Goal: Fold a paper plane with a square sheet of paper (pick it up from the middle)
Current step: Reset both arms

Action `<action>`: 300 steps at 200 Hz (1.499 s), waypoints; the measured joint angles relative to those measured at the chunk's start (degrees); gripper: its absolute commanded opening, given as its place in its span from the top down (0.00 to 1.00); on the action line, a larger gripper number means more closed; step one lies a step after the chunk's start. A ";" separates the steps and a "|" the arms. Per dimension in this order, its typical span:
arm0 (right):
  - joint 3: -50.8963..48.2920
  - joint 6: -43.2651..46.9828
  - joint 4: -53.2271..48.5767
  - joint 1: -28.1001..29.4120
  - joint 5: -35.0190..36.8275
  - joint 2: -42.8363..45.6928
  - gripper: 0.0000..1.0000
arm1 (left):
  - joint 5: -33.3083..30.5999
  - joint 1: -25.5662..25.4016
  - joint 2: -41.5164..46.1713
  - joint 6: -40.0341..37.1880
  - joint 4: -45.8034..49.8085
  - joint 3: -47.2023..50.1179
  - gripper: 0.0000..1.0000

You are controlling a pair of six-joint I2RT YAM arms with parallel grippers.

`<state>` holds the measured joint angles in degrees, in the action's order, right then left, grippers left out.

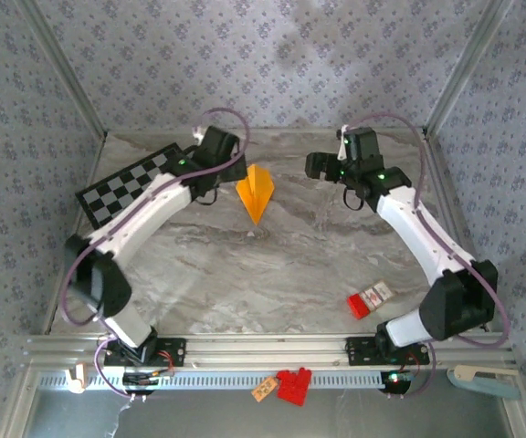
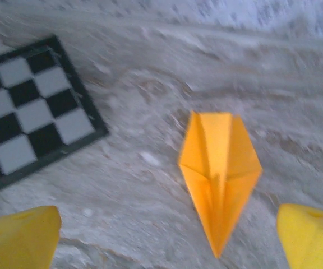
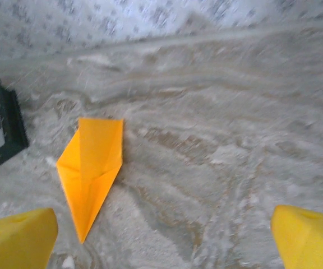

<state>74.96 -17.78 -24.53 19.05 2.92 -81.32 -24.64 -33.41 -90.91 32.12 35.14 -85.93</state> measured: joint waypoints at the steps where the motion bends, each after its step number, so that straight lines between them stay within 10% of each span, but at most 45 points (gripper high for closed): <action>1: -0.07 0.13 0.04 -0.02 0.17 0.11 0.00 | -0.20 0.17 0.50 -0.17 -0.52 0.74 0.00; 111: -36.26 6.75 22.34 -13.09 18.95 10.88 0.00 | -3.32 23.08 34.49 -12.63 -39.10 56.46 0.00; 300: -56.54 18.14 72.46 -19.34 3.96 -5.51 0.00 | 25.22 37.53 5.22 -27.61 -86.64 69.48 0.01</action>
<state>18.41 0.36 47.92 -0.30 6.87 -86.83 0.58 4.12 -85.69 4.51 -51.51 -16.45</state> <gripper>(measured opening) 0.999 0.997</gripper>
